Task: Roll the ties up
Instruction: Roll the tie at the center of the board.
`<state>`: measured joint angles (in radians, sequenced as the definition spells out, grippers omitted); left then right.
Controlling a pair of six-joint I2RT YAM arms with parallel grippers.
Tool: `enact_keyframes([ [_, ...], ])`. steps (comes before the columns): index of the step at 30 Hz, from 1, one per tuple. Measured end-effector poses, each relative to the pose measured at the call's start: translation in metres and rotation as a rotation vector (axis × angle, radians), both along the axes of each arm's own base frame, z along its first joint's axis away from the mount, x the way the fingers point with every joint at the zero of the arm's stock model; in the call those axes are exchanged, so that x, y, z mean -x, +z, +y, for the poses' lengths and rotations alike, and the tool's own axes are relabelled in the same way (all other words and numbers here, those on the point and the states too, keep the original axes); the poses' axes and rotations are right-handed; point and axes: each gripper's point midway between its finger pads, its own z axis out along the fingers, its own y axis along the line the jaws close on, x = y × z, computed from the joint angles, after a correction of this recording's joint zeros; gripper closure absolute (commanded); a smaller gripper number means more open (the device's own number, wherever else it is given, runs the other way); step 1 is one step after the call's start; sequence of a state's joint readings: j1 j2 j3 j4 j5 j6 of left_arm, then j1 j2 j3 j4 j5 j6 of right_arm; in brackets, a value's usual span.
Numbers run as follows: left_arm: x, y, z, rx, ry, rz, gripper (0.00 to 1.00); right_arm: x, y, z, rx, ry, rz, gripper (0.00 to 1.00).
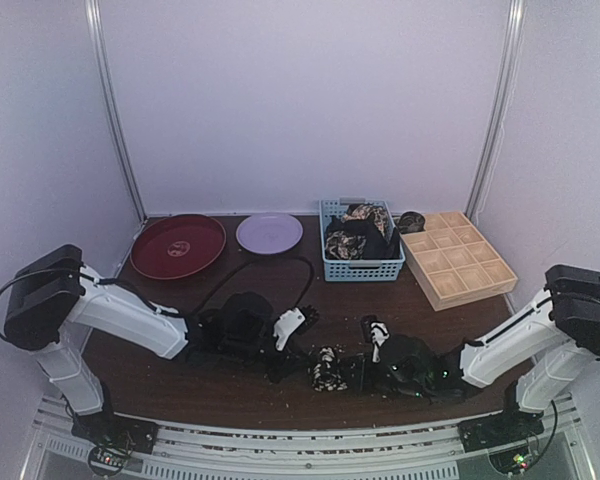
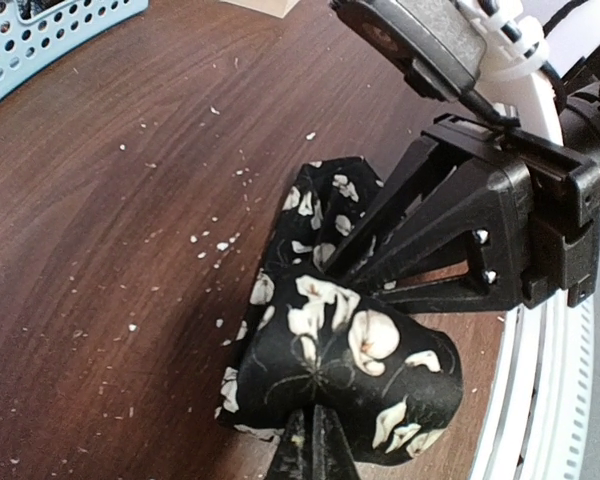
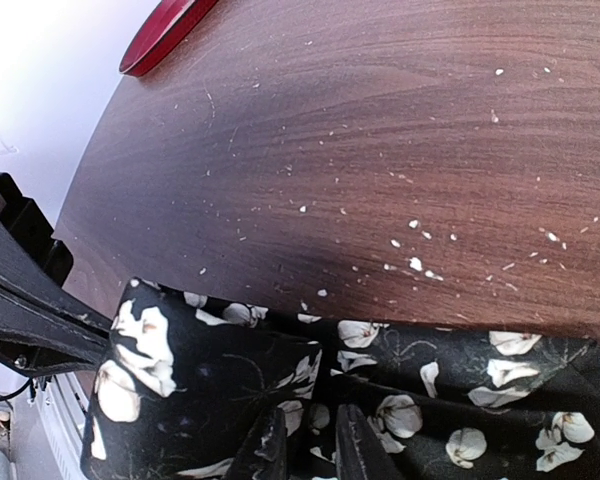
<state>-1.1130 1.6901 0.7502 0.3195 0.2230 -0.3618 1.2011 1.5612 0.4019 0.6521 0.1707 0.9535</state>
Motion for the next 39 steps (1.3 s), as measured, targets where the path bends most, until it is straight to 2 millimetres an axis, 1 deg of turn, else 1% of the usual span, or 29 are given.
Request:
enact_keyframes([
  [4, 0.002, -0.004, -0.008, -0.002, -0.009, 0.012, 1.00, 0.001, -0.003, -0.003, -0.001, -0.004, 0.002, 0.80],
  [10, 0.004, 0.002, -0.017, 0.011, -0.021, 0.006, 0.95, 0.000, -0.008, -0.015, 0.017, -0.036, 0.003, 0.79],
  [16, 0.002, 0.004, -0.022, 0.009, -0.022, 0.007, 0.94, -0.001, 0.000, -0.028, 0.006, -0.071, -0.021, 0.73],
  [18, 0.001, 0.003, -0.024, 0.006, -0.022, 0.008, 0.94, -0.002, 0.005, -0.032, -0.004, -0.081, -0.032, 0.69],
  [22, -0.002, 0.002, -0.030, 0.005, -0.021, 0.009, 0.94, -0.003, 0.019, -0.036, -0.038, -0.095, -0.046, 0.58],
  [26, -0.004, 0.002, -0.036, 0.006, -0.021, 0.007, 0.94, -0.003, 0.039, -0.034, -0.098, -0.095, -0.061, 0.48],
  [28, -0.004, 0.002, -0.038, 0.006, -0.022, 0.007, 0.94, -0.003, 0.042, -0.033, -0.111, -0.093, -0.061, 0.45],
  [30, -0.005, 0.002, -0.042, 0.008, -0.024, 0.006, 0.94, -0.002, 0.041, -0.033, -0.109, -0.088, -0.055, 0.44],
  [33, -0.004, 0.002, -0.047, 0.009, -0.028, 0.007, 0.93, -0.001, 0.037, -0.029, -0.093, -0.081, -0.045, 0.48],
  [37, -0.001, 0.003, -0.052, 0.015, -0.034, 0.009, 0.91, -0.003, 0.030, -0.020, -0.064, -0.070, -0.029, 0.57],
  [39, -0.002, 0.002, -0.051, 0.009, -0.024, 0.011, 0.88, -0.002, 0.026, -0.019, -0.048, -0.065, -0.023, 0.62],
])
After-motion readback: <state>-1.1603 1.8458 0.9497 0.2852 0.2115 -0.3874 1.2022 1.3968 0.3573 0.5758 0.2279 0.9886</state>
